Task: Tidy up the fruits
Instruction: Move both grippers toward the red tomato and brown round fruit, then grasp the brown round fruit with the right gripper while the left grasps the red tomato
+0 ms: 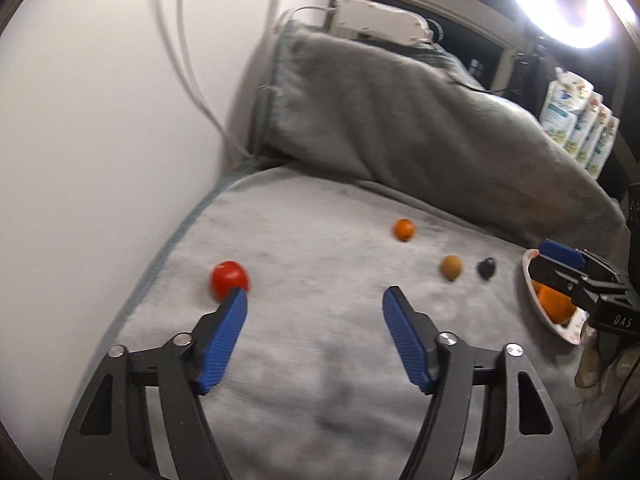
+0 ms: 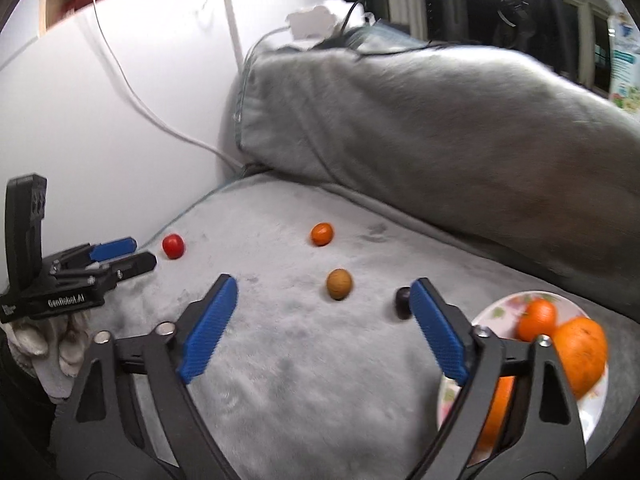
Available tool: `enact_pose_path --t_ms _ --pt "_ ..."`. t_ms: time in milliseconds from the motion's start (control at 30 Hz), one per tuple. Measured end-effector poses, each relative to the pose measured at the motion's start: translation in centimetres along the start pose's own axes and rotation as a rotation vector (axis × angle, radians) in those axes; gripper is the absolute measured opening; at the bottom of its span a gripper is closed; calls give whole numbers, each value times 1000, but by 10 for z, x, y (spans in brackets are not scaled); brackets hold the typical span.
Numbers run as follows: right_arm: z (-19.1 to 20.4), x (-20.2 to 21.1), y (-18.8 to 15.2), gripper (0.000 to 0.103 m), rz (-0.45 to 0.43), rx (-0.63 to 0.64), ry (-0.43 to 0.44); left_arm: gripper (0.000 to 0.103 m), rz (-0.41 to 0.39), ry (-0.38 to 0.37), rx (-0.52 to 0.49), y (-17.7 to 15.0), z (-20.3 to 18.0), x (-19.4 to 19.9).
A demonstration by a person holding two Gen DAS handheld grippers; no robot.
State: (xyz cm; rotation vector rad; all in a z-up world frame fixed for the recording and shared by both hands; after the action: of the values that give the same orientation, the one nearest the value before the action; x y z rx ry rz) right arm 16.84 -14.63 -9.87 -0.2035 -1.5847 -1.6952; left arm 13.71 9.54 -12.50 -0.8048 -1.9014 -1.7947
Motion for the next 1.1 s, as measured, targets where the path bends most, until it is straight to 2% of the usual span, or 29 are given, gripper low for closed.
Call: enact_pose_path --t_ms 67,133,333,500,633,767,1100 --pt "3 -13 0 85 16 1 -8 57 15 31 6 0 11 -9" --pt "3 -24 1 79 31 -4 -12 54 33 48 32 -1 23 -16" --pt "-3 -56 1 65 76 -13 -32 44 87 47 60 -8 39 -32" --pt "-11 -75 1 55 115 -41 -45 40 109 37 66 -9 41 -40" --pt "-12 -86 0 53 138 -40 -65 39 125 34 65 -10 41 -46" --pt "-11 -95 -1 47 161 -30 -71 36 137 38 61 -8 40 -51" --pt "-9 -112 -2 40 192 -15 -85 35 166 43 95 -7 50 -61"
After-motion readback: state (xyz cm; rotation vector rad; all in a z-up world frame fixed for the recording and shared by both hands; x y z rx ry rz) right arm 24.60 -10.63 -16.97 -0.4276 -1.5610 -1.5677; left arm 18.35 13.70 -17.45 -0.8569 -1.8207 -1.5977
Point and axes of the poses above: each gripper's, at about its wrist camera, not at the fingertips, and x roughly against the way its jaws point, z to its left, y to its top, the point moved 2 cm from there along -x, roughly the way its jaws point, and after that the axes turned 8 degrees about -x, right-handed, at the moved point
